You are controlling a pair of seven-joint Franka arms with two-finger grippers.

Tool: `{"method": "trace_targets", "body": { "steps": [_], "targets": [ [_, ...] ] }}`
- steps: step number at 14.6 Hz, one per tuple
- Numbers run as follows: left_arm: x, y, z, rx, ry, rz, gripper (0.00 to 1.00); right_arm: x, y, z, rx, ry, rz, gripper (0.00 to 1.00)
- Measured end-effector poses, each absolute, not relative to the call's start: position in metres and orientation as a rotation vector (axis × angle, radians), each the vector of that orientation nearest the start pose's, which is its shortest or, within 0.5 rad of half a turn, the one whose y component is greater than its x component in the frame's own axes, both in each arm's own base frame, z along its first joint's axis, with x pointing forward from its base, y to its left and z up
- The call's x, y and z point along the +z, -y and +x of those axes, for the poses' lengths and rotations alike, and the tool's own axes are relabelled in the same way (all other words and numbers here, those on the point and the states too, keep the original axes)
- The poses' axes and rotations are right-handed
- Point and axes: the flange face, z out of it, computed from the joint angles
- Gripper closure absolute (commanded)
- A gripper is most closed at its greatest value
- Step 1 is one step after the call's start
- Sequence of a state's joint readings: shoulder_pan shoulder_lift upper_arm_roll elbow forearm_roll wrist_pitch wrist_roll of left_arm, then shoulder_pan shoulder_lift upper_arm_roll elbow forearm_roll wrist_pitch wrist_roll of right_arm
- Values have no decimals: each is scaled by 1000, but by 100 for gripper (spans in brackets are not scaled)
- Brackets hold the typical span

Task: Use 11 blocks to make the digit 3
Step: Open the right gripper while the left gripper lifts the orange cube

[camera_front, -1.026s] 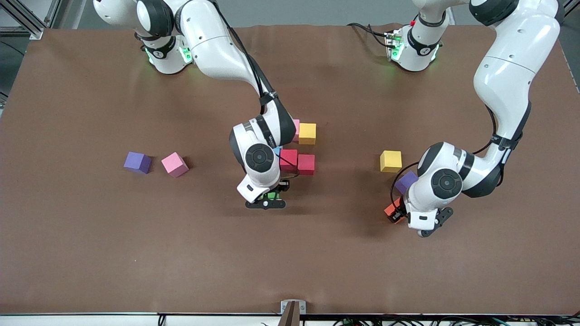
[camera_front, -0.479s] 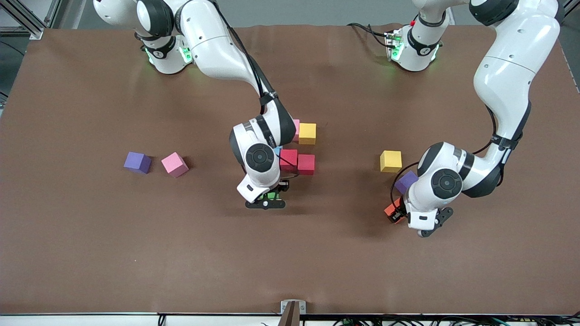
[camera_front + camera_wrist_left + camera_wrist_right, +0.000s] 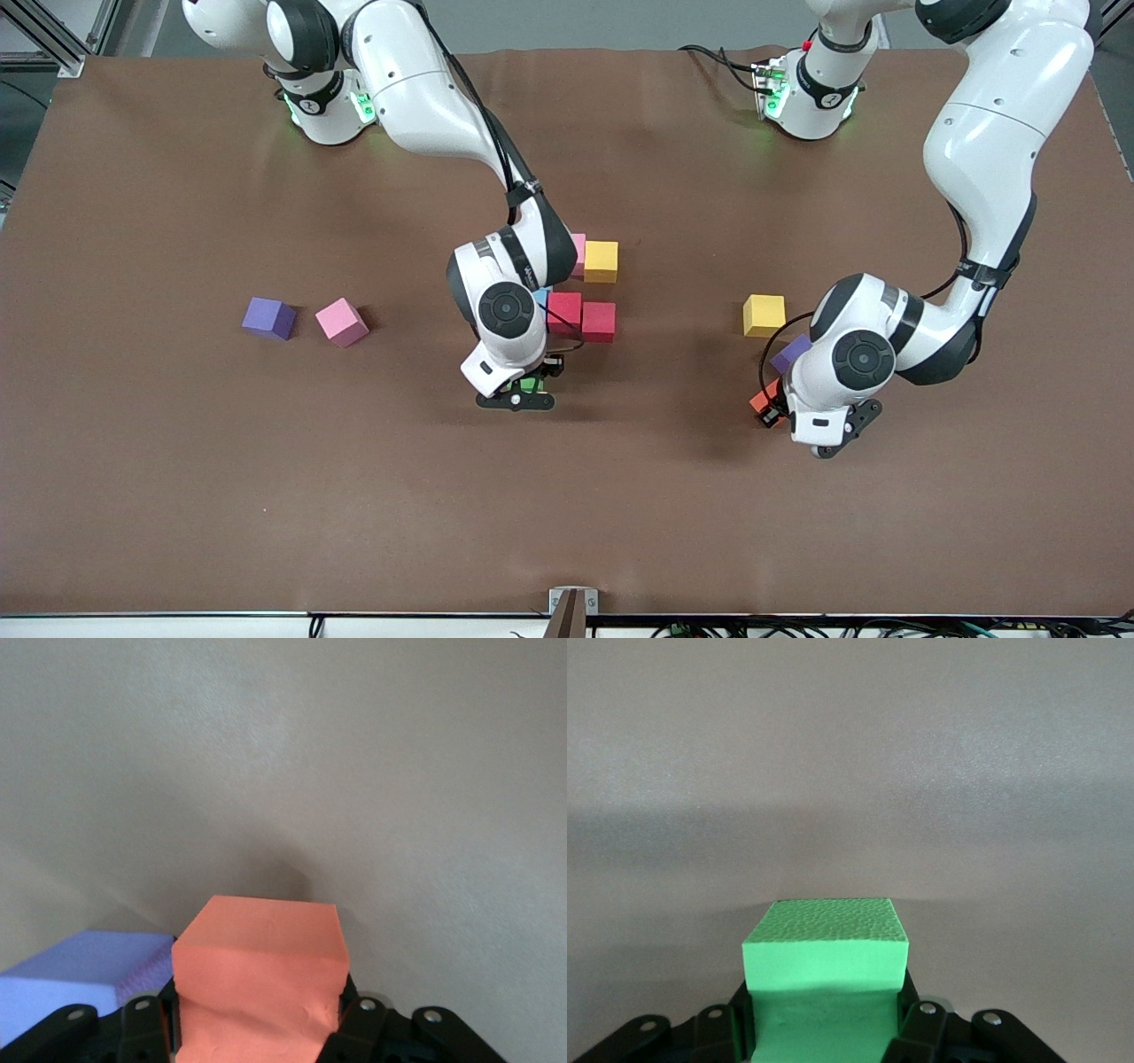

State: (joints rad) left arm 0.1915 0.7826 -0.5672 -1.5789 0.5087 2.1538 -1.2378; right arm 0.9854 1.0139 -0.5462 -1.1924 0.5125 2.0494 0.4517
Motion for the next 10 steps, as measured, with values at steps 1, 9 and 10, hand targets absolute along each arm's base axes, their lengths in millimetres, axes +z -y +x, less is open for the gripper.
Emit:
{"method": "trace_targets", "body": {
  "steps": [1,9,10],
  "targets": [
    [224,184,665,43,1052,-2901,55,210,-448,609,22,-69,-3160,100],
    [233,184,668,28,1132,-2868,55,210,-448,609,22,-71,-3161,100],
    [233,185,668,27,1151,-2860,55,210,-448,609,22,-71,-3161,100]
  ]
}}
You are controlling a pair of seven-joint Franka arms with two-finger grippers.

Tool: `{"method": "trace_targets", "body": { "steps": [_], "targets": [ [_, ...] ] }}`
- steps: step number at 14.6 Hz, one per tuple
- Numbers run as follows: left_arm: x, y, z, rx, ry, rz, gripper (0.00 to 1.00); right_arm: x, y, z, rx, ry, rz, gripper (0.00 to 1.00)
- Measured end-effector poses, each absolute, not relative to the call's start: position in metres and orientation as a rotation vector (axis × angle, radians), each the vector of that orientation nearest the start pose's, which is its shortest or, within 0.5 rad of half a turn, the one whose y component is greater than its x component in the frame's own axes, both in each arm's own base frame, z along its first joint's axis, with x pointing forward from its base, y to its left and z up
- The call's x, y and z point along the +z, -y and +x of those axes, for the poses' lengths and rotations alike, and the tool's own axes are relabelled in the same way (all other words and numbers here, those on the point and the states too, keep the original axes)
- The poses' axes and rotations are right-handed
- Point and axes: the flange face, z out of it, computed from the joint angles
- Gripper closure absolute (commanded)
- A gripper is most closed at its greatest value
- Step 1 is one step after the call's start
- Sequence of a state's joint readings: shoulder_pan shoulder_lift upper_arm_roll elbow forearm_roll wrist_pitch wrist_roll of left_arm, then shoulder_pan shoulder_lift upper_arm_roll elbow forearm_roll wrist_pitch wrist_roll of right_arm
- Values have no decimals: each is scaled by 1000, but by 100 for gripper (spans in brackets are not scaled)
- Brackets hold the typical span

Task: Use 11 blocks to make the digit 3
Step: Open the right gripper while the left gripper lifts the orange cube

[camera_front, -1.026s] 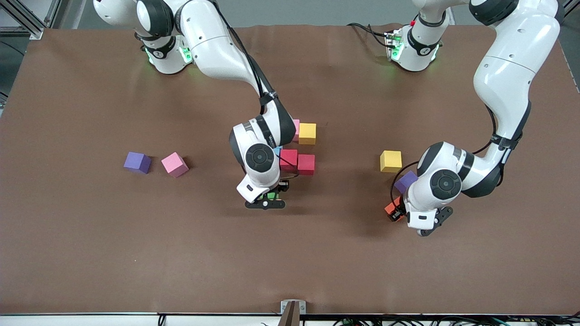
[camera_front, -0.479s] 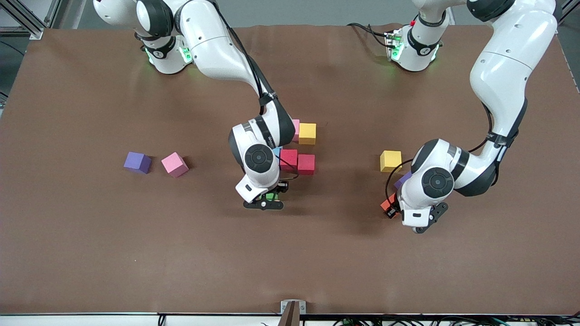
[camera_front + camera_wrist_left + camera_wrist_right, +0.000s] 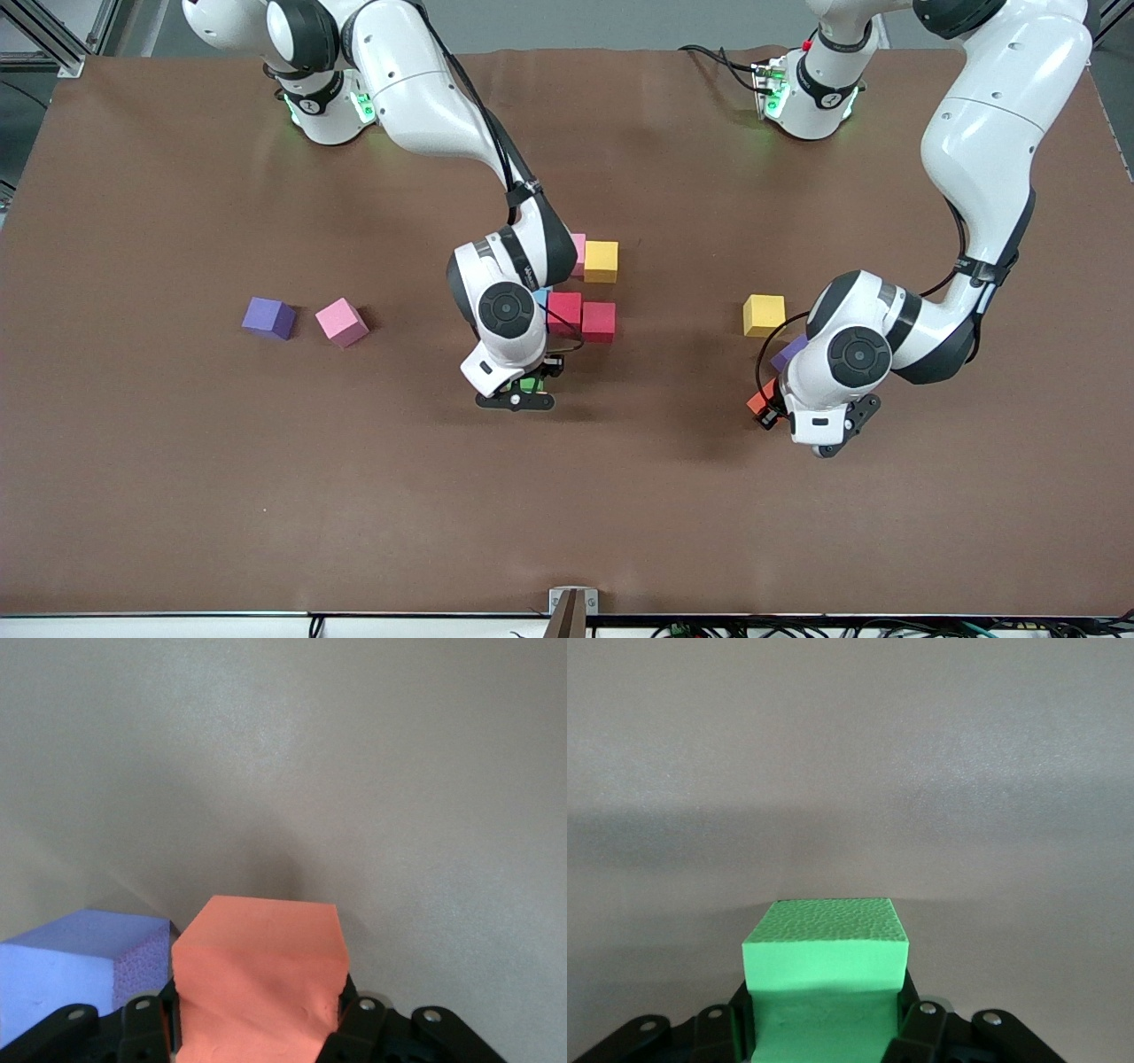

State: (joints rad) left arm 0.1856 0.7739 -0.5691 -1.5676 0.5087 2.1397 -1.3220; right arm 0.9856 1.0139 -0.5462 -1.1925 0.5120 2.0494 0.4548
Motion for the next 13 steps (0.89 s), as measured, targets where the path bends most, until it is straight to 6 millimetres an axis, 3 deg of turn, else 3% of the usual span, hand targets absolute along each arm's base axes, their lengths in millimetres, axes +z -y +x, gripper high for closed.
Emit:
{"method": "trace_targets", "body": {
  "steps": [8,10,11,12,13],
  "targets": [
    [233,188,666,23,1331,-2778,55,210,-448,609,20,-69,-3162,100],
    [233,188,667,19,1447,-2719,55,210,-448,609,20,-69,-3162,92],
    [233,188,667,16,1502,-2690,55,210,-448,609,20,-70,-3162,62],
    [234,187,668,12,1571,-2651,55,210,-448,609,20,-70,-3162,5],
    [235,187,668,6,1649,-2606,55,210,-448,609,20,-69,-3163,0]
  ]
}}
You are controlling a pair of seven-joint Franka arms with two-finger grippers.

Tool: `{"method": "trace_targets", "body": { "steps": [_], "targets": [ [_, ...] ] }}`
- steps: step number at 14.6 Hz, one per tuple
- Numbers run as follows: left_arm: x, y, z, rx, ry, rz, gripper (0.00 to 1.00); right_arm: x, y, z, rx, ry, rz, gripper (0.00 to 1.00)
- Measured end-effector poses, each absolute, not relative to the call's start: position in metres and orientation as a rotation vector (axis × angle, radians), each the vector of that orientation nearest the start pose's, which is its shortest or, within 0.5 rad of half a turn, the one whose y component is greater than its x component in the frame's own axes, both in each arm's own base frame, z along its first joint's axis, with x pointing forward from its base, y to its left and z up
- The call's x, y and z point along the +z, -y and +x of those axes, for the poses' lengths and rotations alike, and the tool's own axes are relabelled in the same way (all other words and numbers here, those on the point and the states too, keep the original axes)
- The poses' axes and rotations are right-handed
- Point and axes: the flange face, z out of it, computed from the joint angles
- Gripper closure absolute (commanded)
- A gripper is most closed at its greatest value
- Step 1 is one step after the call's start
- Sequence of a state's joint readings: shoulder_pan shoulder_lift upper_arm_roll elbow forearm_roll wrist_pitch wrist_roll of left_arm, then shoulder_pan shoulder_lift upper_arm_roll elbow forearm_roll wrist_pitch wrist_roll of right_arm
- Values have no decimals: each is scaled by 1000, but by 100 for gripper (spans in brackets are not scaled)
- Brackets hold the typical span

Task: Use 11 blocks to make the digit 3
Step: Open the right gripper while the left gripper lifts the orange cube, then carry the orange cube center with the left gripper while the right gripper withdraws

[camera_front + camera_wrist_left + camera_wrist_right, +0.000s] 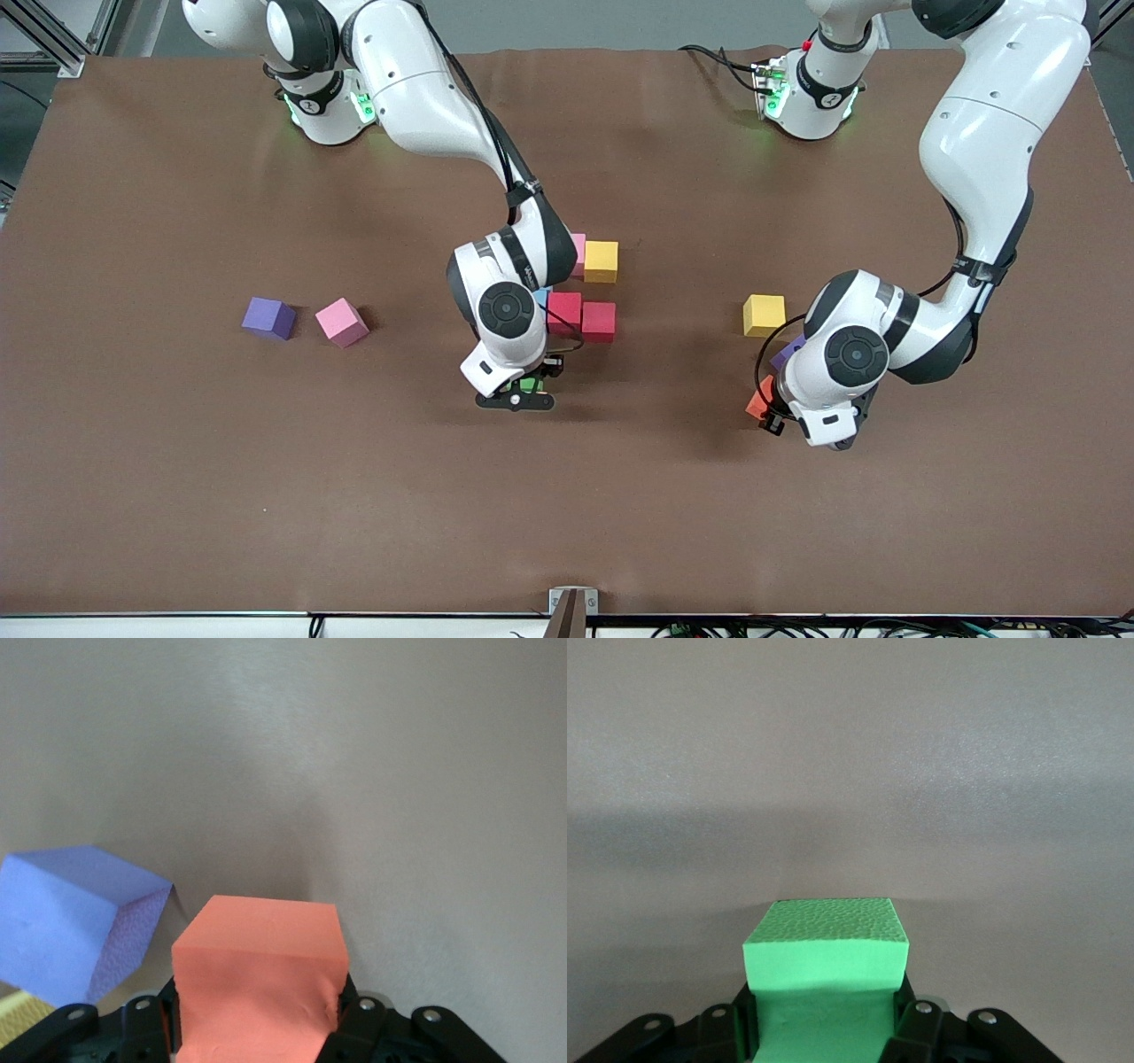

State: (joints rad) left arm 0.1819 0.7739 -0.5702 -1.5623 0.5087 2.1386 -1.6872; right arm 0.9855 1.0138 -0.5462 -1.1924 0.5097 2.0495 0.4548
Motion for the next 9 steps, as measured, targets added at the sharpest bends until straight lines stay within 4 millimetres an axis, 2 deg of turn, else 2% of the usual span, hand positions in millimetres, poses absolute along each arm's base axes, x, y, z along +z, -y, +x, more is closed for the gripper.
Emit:
{"method": "trace_targets", "body": {
  "steps": [5,9],
  "targets": [
    [241,196,675,-45,2022,-2430,55,208,-446,609,21,-70,-3168,0],
    [245,204,679,-66,2166,-2387,55,209,-446,610,13,-71,-3167,0]
  ]
}}
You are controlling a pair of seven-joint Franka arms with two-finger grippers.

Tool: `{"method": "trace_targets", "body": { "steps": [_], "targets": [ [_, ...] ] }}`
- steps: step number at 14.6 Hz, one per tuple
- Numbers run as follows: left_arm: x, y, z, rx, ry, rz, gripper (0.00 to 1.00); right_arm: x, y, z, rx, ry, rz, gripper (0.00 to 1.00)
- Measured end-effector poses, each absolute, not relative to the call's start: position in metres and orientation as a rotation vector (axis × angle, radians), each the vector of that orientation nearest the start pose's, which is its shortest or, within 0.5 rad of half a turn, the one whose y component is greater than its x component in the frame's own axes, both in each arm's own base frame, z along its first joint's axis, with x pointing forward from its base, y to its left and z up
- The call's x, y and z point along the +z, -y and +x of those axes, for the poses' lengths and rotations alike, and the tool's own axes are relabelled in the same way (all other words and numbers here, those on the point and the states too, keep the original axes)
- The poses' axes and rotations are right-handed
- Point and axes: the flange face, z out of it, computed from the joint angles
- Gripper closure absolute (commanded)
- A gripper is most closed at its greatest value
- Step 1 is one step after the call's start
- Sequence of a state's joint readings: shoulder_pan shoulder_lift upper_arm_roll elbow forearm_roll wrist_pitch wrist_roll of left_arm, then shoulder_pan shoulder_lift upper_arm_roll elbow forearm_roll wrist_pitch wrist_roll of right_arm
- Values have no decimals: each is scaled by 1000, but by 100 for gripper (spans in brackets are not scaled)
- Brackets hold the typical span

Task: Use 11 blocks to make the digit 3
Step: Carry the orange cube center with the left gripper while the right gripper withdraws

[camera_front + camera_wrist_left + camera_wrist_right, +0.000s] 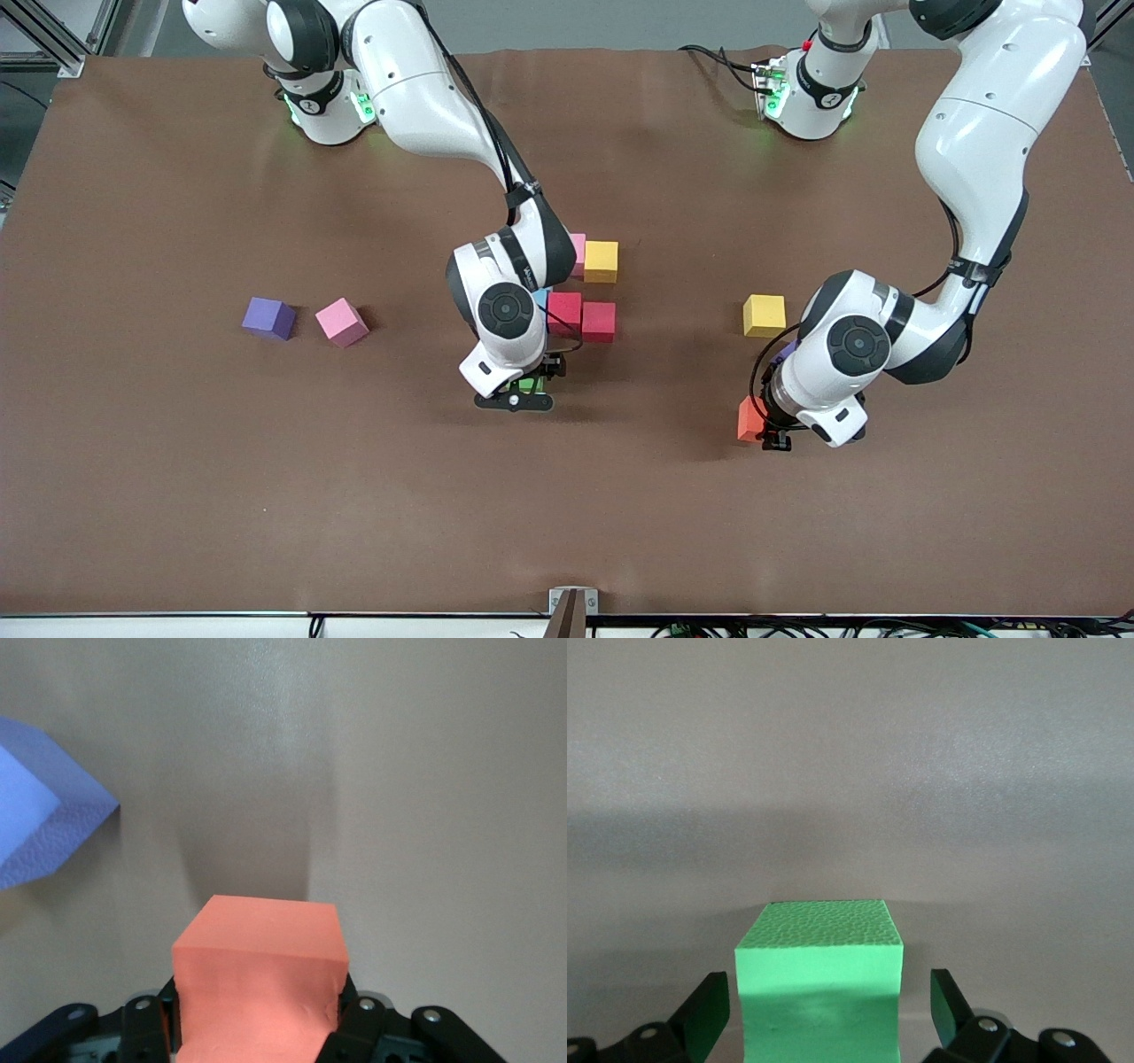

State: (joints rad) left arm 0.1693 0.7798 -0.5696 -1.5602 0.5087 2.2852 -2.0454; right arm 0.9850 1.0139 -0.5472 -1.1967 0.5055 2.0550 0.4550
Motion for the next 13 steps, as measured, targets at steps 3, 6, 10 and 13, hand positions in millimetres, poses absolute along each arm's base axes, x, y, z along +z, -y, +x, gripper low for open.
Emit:
{"method": "trace_targets", "body": {
  "steps": [3,6,10,13],
  "targets": [
    [244,225,673,-57,2238,-2330,55,213,-445,613,-8,-73,-3163,0],
    [244,272,655,-44,2283,-2290,55,227,-443,618,-32,-83,-3147,0],
    [244,315,644,-52,2308,-2282,54,266,-431,626,-16,-117,-3123,0],
    [236,348,639,-88,2309,-2285,53,316,-395,647,-11,-201,-3094,0]
  ]
}}
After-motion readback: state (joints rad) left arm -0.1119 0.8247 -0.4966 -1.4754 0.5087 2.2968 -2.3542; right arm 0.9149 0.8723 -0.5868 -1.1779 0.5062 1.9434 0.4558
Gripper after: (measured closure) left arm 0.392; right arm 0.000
